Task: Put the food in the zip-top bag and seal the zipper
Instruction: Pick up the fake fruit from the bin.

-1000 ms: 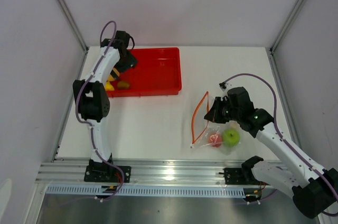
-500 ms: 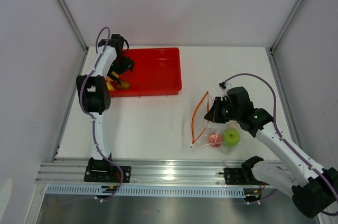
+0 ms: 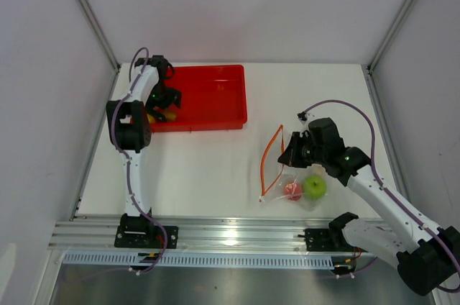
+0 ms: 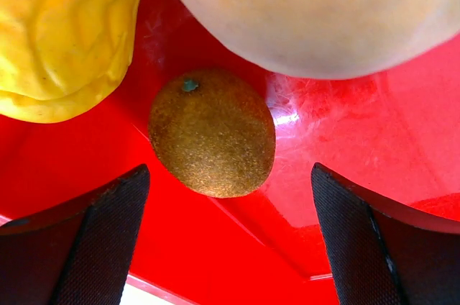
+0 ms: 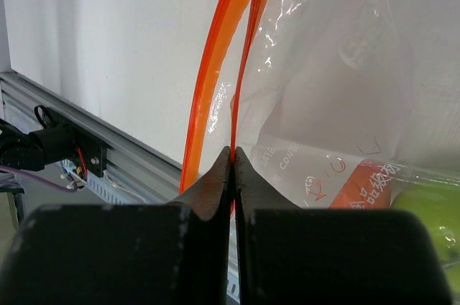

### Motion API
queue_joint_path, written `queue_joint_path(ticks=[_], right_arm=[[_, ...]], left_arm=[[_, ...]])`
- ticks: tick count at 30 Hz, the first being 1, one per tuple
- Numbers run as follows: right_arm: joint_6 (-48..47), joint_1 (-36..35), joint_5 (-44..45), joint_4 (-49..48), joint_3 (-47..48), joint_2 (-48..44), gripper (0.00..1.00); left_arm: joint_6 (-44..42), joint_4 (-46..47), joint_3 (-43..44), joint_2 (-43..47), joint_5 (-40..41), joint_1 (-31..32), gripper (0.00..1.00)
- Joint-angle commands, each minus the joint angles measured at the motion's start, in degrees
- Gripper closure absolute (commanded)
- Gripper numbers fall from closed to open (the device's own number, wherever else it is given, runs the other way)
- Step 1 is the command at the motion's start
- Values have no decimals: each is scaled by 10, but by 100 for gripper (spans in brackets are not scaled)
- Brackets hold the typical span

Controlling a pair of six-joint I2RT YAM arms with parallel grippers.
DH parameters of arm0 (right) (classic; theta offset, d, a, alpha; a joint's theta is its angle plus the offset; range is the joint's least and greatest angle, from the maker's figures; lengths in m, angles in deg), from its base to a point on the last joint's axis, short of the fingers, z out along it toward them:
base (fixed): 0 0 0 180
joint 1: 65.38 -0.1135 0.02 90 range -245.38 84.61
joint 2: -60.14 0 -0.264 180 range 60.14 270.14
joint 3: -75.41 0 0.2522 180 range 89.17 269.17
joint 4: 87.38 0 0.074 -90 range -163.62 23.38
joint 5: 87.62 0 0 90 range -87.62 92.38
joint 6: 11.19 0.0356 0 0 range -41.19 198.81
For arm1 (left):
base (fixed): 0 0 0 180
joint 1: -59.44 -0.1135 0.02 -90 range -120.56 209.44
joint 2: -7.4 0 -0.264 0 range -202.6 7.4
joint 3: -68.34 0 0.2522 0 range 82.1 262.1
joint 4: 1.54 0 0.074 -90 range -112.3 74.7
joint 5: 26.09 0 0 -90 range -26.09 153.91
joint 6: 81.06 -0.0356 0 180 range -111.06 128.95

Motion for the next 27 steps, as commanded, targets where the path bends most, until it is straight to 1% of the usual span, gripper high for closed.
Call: queue_joint_path(ticks=[1, 6, 8, 11, 12, 18, 19, 22, 27], right_arm=[[-5, 1, 1, -12, 7, -2, 100], [-7, 2, 2, -13, 6, -3, 100], [-8, 1, 2, -12, 7, -3, 100], [-11, 2, 3, -11, 6, -4, 100], [-11, 2, 4, -11, 5, -5, 100], [-10, 3, 2, -14, 0, -5, 100], [-11, 2, 2, -13, 0, -6, 100], [-11, 4, 2, -13, 0, -6, 100], [-12, 5, 2, -12, 1, -6, 100]], left_arm=[[34, -15, 5, 4, -11, -11, 7], [53, -29, 5, 2, -8, -15, 11], [62, -36, 2, 1, -6, -15, 8], [67, -30, -19, 5, -15, -15, 7], [67, -26, -26, 4, -18, -31, 7], [68, -27, -33, -7, -26, -37, 9], [68, -27, -35, -8, -26, -37, 11], [68, -23, -37, -8, -28, -38, 15], [61, -19, -40, -3, -24, -39, 29]])
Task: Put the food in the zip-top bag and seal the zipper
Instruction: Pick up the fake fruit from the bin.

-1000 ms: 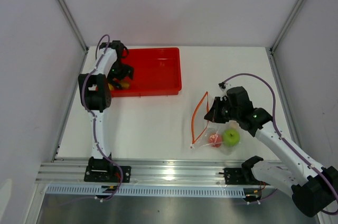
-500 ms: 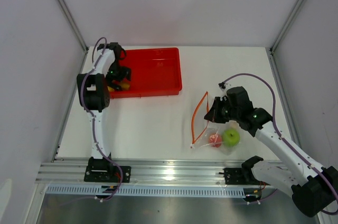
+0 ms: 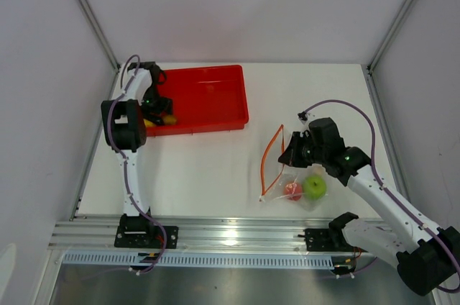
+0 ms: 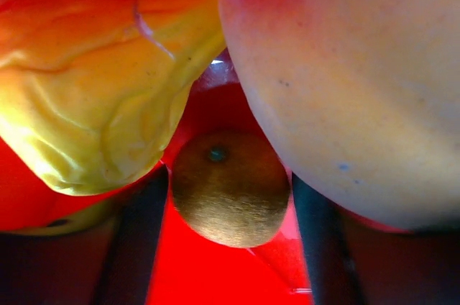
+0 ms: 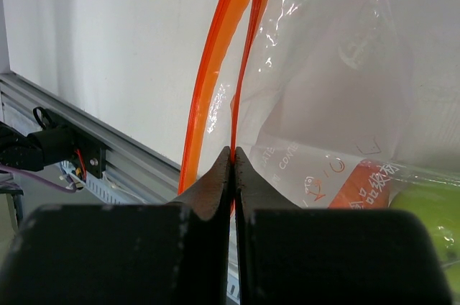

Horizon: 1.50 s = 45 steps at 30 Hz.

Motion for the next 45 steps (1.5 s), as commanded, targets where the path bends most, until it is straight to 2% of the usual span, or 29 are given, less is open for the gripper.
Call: queue_joint_path(ticks=[1, 11, 14, 27, 35, 40, 45], right_arm=[[-10, 2, 2, -12, 1, -6, 100], [-6, 1, 1, -11, 3, -9, 100], [-6, 1, 3, -9, 3, -15, 100], [-2, 1, 6, -15, 0, -13, 100], [-6, 1, 6, -17, -3, -17, 100], [-9, 0, -7, -23, -4, -21, 100], [-14, -2, -23, -28, -12, -25, 100]], left_arm=[[7, -3, -4, 2, -6, -4, 35], [-21, 37, -36, 31, -51, -1, 81], [-23, 37, -37, 48, -46, 0, 99], [-38, 53, -36, 132, -33, 14, 99], [-64, 52, -48, 195, -13, 60, 99], [-86, 72, -111, 270, 17, 116, 100], [-118, 121, -216, 395, 41, 178, 99]])
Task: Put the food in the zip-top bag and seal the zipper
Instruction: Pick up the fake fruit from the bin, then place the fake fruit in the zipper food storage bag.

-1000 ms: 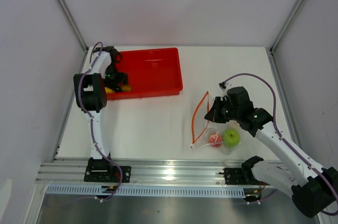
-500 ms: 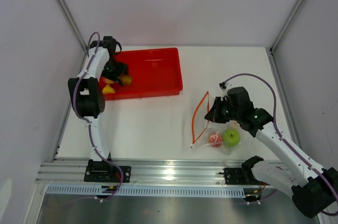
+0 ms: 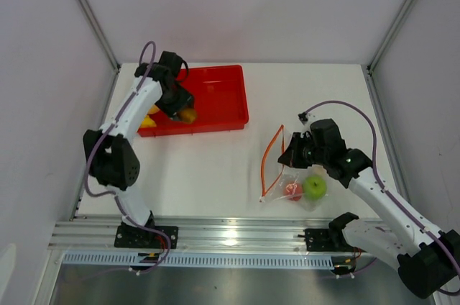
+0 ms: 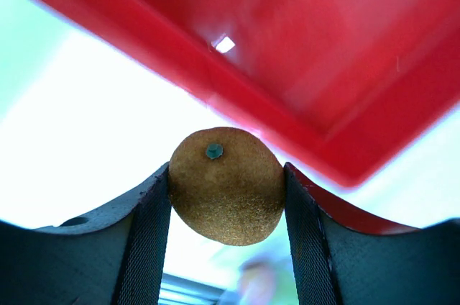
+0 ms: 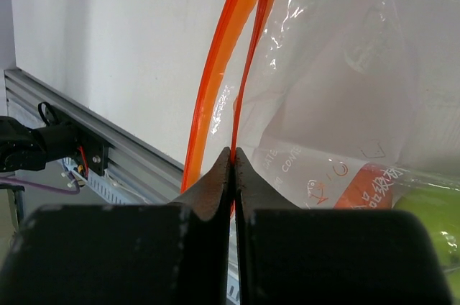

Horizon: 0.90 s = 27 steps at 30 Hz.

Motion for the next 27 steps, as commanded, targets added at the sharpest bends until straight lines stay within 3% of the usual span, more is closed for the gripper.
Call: queue_joint_path(ticks=[1, 6, 7, 9, 10, 11, 12, 13, 14, 16, 19, 21, 27], right_arm=[[-13, -2, -19, -27, -5, -13, 100], [-13, -3, -25, -29, -3, -16, 100], [-9, -3, -28, -26, -4, -17, 100], [-2, -4, -31, -22, -6, -21, 100], [4, -6, -31, -17, -7, -26, 100], [10, -8, -29, -17, -10, -37, 100], [13, -8, -27, -17, -13, -42, 100], [19, -8, -27, -18, -13, -48, 100], [27, -11, -26, -16, -15, -53, 100], [34, -13, -21, -13, -17, -63, 100], [49, -21, -11, -17, -27, -76, 100], [62, -25, -10, -23, -39, -85, 100], [91, -42, -14, -28, -49, -93, 100]], left_arm=[[-40, 56, -72, 111, 32, 56, 99], [-77, 182, -236, 254, 48, 134, 99], [-80, 213, -317, 312, 45, 157, 99], [-99, 342, -380, 375, 4, 177, 99], [-100, 399, -450, 447, -20, 192, 99], [-96, 548, -537, 488, -44, 198, 100], [-86, 618, -610, 524, -69, 207, 99], [-90, 654, -629, 572, -62, 234, 99], [-101, 648, -624, 582, -32, 254, 99], [-136, 531, -581, 584, 25, 304, 99], [-161, 468, -556, 583, 26, 329, 99], [-160, 467, -577, 604, -28, 330, 99], [-160, 570, -663, 675, -88, 331, 99]])
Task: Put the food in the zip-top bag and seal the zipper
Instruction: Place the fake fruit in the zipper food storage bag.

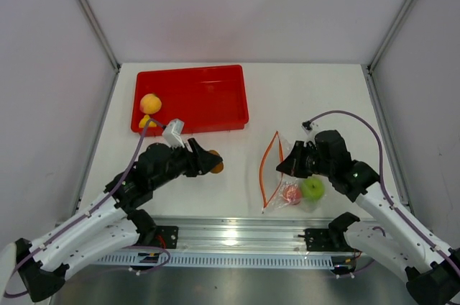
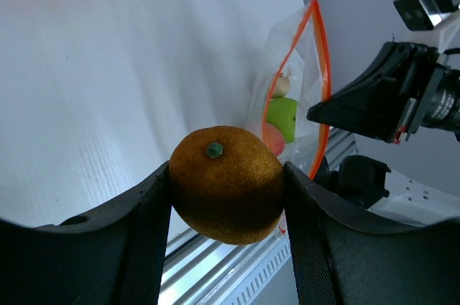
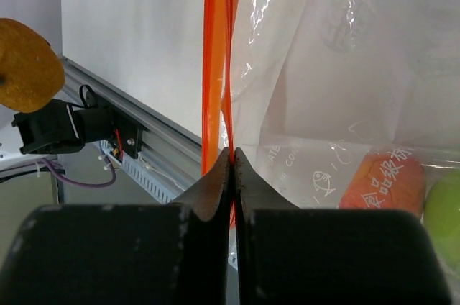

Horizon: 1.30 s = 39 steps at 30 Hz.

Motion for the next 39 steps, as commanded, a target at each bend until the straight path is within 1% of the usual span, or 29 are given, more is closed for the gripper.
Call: queue_joint_path(ticks=[1, 2, 4, 5, 6, 7, 8, 11, 13, 18, 25, 30, 35, 37, 38, 39], right_arm=[[29, -13, -1, -20, 0, -7, 100], [31, -14, -6, -20, 1, -7, 100], [43, -18, -21, -24, 7, -4, 100], [46, -19, -32, -25, 10, -3, 100], [45, -23, -32, -24, 17, -1, 100], [44, -25, -32, -23, 20, 0, 100], [44, -27, -26, -19, 22, 1, 100], [51, -30, -20, -8, 29, -2, 100], [55, -33, -21, -6, 32, -9, 100], [71, -39, -30, -2, 33, -37, 100], [69, -40, -42, 28, 50, -50, 100], [68, -40, -41, 31, 47, -64, 100], [72, -41, -40, 25, 32, -74, 100], [73, -41, -37, 25, 27, -80, 100], [73, -41, -37, 25, 26, -80, 100], [72, -41, -36, 27, 26, -81, 100]], left_arm=[[-39, 87, -28, 14, -64, 4, 99], [-44, 106, -30, 11, -98, 9, 99], [-55, 159, -31, -10, -130, 16, 99], [-62, 179, -30, -20, -168, 30, 99], [-67, 206, -29, -37, -177, 40, 99], [-80, 235, -24, -44, -178, 53, 99], [-88, 246, -23, -54, -174, 79, 99], [-109, 261, 17, -103, -176, 119, 100], [-114, 276, 28, -139, -184, 135, 100], [-110, 318, 28, -183, -184, 161, 99], [-110, 334, 27, -223, -184, 170, 100], [-112, 349, 25, -258, -193, 171, 99], [-128, 308, 70, -291, -190, 171, 99], [-124, 296, 77, -296, -173, 171, 99], [-121, 291, 78, -296, -166, 171, 93], [-115, 289, 78, -294, -154, 171, 90]])
